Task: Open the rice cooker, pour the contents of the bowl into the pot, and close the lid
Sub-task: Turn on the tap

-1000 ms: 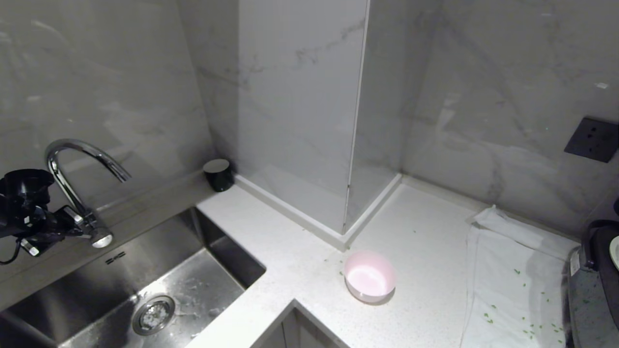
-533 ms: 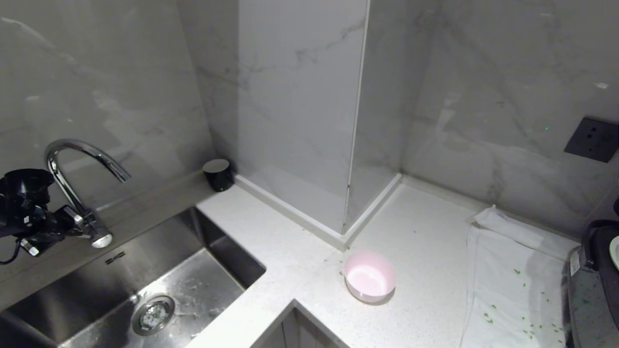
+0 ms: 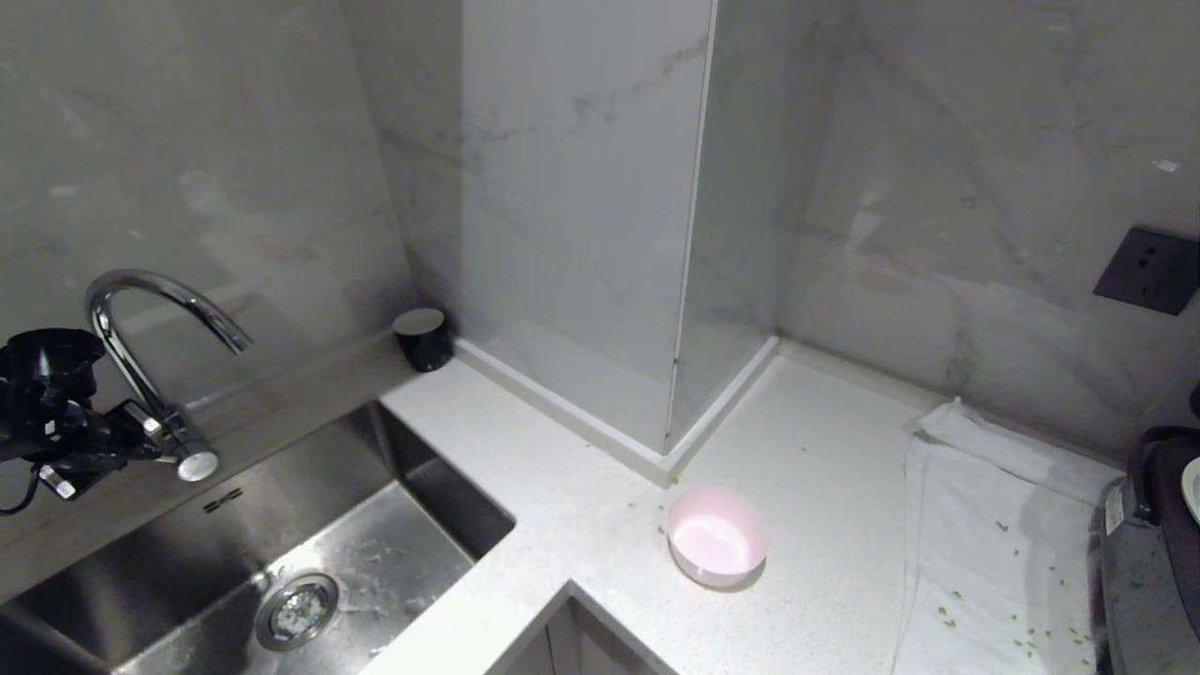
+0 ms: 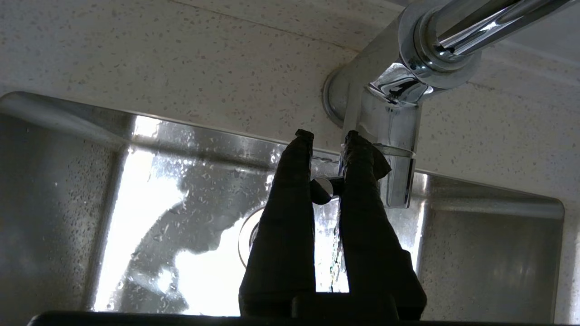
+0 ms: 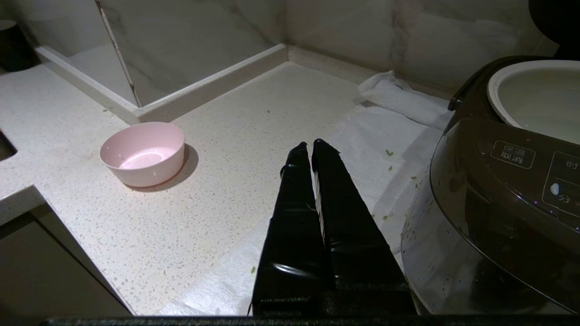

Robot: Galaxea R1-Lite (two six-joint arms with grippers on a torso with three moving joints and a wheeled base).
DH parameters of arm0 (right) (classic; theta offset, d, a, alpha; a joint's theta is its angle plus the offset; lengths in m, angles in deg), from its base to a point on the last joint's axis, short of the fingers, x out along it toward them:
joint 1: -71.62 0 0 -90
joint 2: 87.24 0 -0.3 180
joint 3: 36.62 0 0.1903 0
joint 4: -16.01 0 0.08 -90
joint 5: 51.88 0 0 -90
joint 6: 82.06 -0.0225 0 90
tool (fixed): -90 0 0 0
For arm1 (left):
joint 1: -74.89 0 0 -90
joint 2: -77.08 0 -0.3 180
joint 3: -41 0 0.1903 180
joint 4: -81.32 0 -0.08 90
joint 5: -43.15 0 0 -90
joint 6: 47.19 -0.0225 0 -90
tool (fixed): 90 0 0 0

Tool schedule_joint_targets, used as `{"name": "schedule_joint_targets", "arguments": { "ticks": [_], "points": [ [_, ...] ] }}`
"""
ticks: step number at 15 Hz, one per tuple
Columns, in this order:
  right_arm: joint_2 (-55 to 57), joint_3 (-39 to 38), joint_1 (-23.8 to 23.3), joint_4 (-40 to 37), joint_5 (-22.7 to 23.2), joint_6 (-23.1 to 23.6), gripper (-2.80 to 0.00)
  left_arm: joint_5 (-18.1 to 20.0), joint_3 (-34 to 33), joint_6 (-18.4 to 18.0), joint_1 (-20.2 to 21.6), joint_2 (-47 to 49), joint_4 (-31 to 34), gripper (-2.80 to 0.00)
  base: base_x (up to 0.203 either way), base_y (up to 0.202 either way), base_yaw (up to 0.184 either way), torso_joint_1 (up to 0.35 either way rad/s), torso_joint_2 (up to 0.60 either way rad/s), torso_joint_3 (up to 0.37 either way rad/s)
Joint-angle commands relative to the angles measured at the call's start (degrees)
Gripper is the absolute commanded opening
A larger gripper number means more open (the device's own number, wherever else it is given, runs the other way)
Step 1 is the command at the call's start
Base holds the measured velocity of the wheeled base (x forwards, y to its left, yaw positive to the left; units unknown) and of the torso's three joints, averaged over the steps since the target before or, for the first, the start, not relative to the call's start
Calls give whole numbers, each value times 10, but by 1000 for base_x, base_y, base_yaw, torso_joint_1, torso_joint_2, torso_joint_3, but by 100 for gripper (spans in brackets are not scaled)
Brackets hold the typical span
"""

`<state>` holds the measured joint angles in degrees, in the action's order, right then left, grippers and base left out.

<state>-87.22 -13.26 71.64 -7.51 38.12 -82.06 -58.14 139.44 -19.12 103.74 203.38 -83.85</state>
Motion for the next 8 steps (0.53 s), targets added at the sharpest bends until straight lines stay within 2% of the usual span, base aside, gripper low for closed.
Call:
{"name": "schedule_joint_targets", "arguments": {
  "ticks": [1, 8],
  "points": [
    [0, -1, 1, 0, 0, 0, -280, -1, 0, 1, 0, -3, -1, -280, 0, 0, 0, 0, 0, 0],
    [0, -1, 0, 1, 0, 0, -280, -1, -8, 2, 0, -5, -1, -280, 0, 0, 0, 0, 0, 0]
  ]
}}
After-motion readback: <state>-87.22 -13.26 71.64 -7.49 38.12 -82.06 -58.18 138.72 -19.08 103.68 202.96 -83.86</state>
